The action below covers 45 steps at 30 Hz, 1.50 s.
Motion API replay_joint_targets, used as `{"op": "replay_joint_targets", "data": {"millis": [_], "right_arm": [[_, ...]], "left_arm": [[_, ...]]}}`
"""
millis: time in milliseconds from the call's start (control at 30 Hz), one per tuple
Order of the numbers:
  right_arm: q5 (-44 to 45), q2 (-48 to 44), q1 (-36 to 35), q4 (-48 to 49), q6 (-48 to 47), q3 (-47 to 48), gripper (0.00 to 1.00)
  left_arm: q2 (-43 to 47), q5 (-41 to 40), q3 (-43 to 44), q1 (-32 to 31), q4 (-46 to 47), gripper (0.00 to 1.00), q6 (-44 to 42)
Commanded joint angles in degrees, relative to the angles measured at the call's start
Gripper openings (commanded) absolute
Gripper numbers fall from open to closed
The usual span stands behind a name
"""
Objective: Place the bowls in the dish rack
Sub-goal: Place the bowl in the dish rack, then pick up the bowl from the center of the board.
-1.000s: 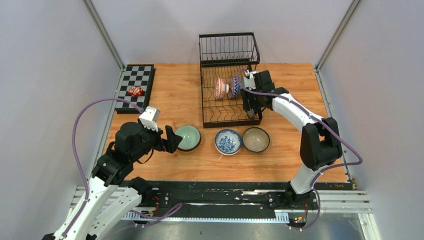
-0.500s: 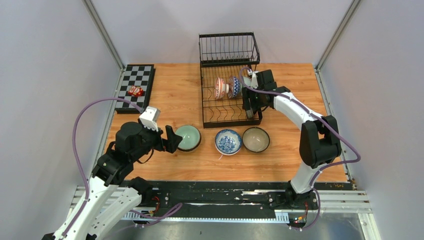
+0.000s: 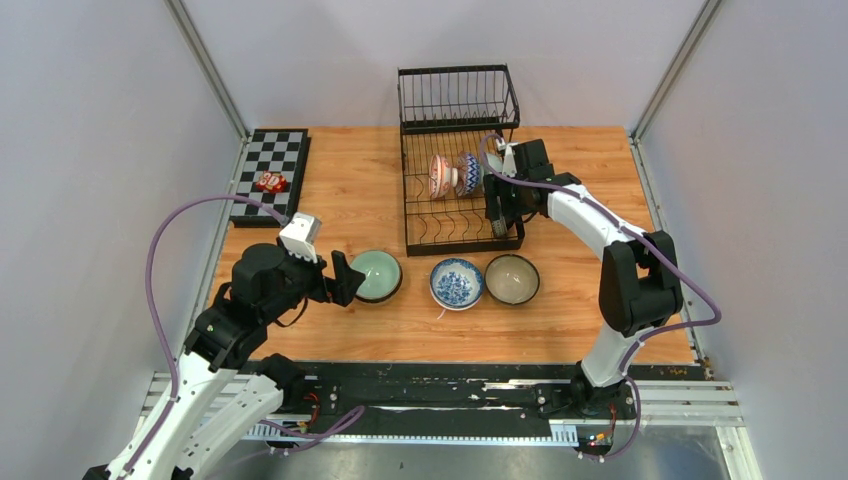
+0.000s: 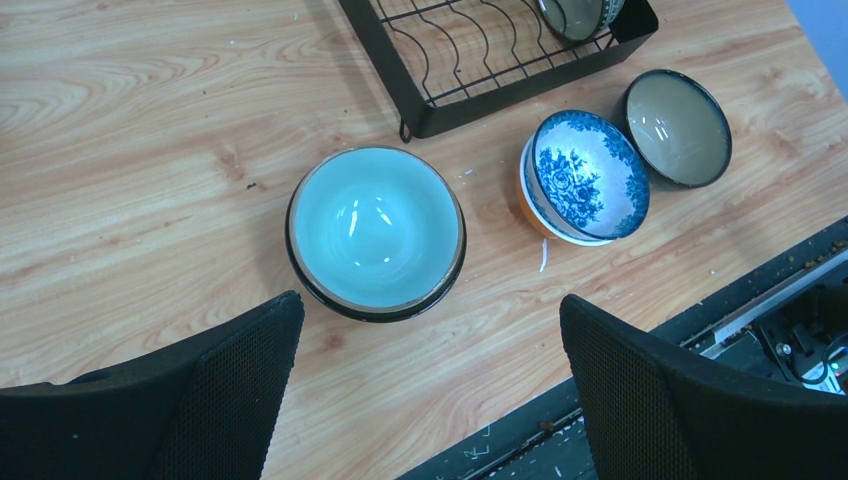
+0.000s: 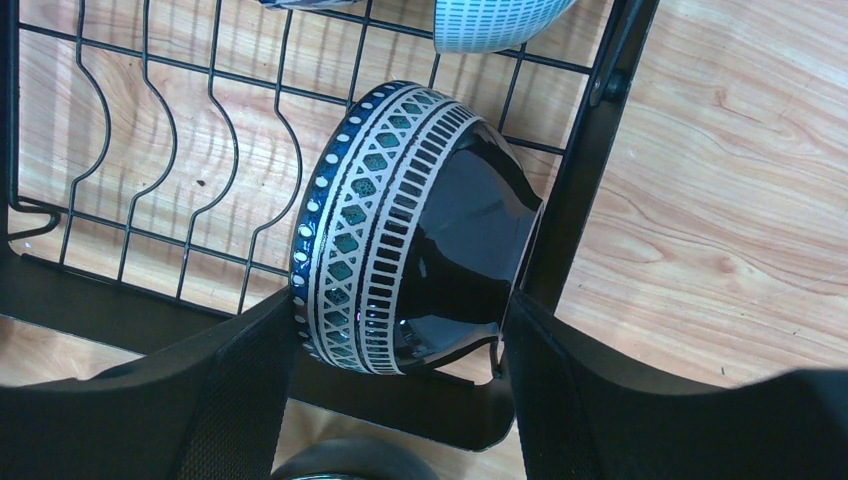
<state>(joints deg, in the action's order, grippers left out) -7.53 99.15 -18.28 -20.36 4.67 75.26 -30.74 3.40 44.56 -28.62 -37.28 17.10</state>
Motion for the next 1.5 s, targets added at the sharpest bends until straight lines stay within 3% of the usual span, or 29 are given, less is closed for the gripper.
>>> {"op": "replay_joint_targets", "data": {"millis": [0,267,500,1167,1467], "right_arm": [[1.92,-1.85,0.88,-1.38,0.49,-0.89,0.74],[2.52,-3.53,0.87,-1.59,0.76,-0.99,0.82],[4.28,-7.33,0.24,-2.20,1.06,-1.19,0.82],[0.75,-32.33,-5.51,-5.00,4.70,-13.46,0.71],[-1.85,-38.41,-16.84,-8.99,2.42,-17.16,0.68]], "left_arm": [[-0.28,-0.06,-0.43,-0.26,0.89,1.00,-0.69],[-0.20,-0.05,-0.43,-0.21,0.74,1.00,-0.67],[-0.11,-0.23,-0.43,-0.22,0.80,1.00,-0.67],[-3.34,0.99,-0.69,-0.23,1.72,1.00,3.35],[-5.55,0.30,-1.87,-0.23,2.37,1.00,5.39]]}}
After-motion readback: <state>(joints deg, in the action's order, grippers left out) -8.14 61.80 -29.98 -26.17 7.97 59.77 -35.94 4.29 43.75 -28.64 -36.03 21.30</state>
